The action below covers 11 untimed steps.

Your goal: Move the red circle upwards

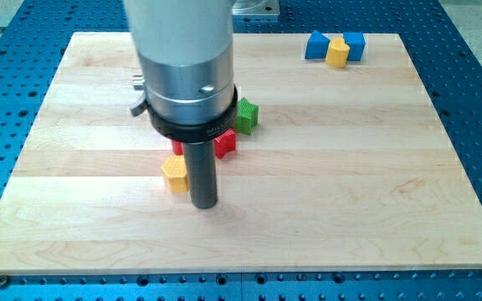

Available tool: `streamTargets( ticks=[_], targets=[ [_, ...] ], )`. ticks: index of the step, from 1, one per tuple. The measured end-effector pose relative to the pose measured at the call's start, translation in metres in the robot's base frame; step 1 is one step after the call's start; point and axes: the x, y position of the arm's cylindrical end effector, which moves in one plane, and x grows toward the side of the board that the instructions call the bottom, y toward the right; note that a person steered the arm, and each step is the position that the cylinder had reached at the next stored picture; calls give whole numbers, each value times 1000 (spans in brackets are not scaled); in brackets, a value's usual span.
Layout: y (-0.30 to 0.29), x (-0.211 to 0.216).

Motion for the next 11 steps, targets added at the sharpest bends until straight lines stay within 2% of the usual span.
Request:
streamTargets(
  ticks=[1, 2, 3, 4, 5, 6, 7, 8, 9, 11],
  targets=[
    [-64, -12],
    [-103, -54],
    [-50, -135],
    [-76, -151],
    [-145, -58],
    [-86, 1],
    [-30, -42],
    [-36, -91],
    [-36, -90],
    [-52, -46]
  ],
)
